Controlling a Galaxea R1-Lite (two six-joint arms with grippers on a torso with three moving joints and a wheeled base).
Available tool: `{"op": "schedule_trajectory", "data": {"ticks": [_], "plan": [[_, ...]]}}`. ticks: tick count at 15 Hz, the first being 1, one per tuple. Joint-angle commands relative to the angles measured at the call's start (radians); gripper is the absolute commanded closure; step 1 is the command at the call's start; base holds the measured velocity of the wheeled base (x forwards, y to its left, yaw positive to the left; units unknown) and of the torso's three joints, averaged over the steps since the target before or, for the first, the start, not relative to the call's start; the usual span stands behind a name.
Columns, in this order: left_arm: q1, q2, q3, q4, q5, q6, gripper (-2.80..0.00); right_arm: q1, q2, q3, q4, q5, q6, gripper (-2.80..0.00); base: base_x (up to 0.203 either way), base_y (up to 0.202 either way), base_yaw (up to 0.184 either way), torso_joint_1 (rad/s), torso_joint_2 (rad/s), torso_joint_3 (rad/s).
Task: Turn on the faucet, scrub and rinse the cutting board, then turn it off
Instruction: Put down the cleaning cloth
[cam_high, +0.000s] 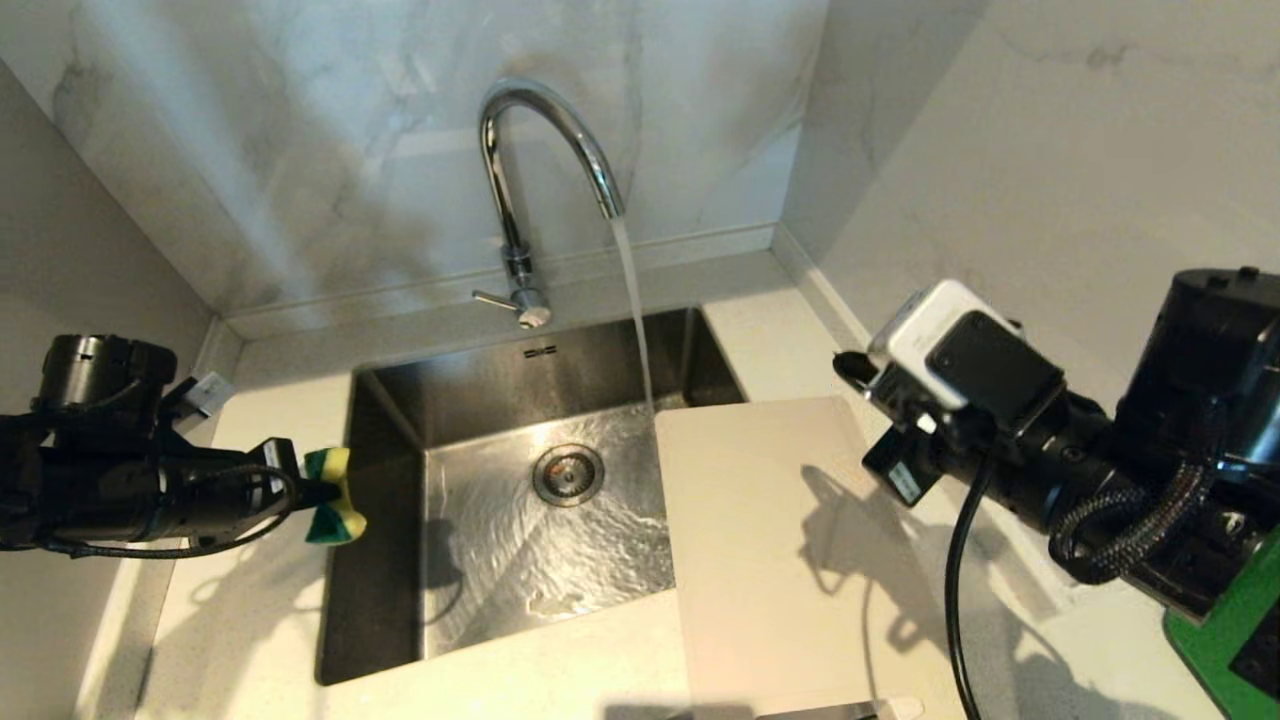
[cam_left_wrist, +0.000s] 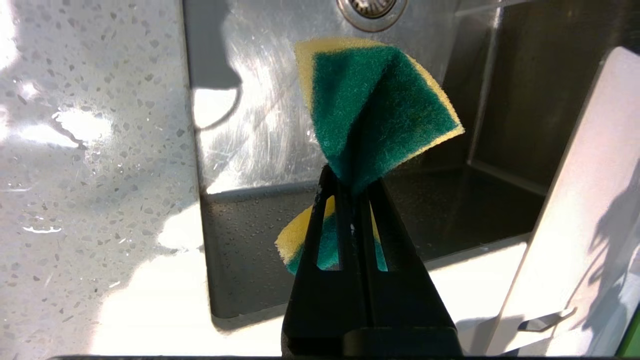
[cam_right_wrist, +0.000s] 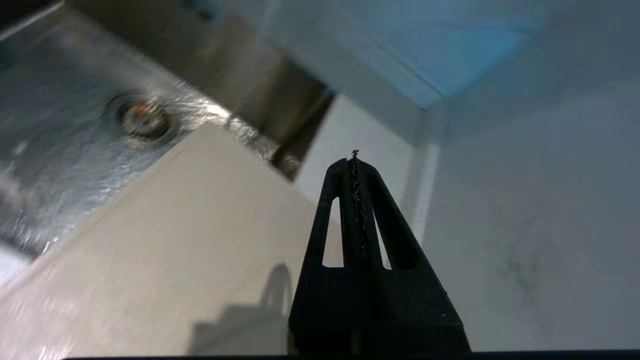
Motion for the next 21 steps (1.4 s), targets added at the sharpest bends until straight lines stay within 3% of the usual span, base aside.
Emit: {"op": "schedule_trajectory", "data": {"ticks": [1, 3, 8, 12, 21], "plan": [[-0.001, -0.004, -0.001, -0.002, -0.001, -0.003, 0.0, -0.06, 0.023, -0.076, 0.003, -0.018, 0.069, 0.0, 0.0, 0.0, 0.0, 0.0, 0.0, 0.0], [-0.001, -0.003, -0.001, -0.002, -0.001, -0.003, 0.0, -0.124, 0.031, -0.136, 0.046, -0.018, 0.138, 0.0, 0.0, 0.0, 0.0, 0.0, 0.0, 0.0], [-0.001, 0.003, -0.003, -0.002, -0.001, -0.003, 0.0, -0.196, 0.014, -0.343, 0.254, -0.018, 0.31, 0.0, 0.0, 0.0, 0.0, 0.0, 0.0, 0.0], [-0.002, 0.005, 0.0, -0.002, -0.003, -0.003, 0.0, -0.209, -0.072, -0.504, 0.564, -0.029, 0.469, 0.0, 0.0, 0.0, 0.0, 0.0, 0.0, 0.0], [-0.001, 0.003, 0.008, -0.003, -0.004, -0.005, 0.0, -0.233, -0.283, -0.369, 0.622, -0.076, 0.511, 0.0, 0.0, 0.0, 0.0, 0.0, 0.0, 0.0]]}}
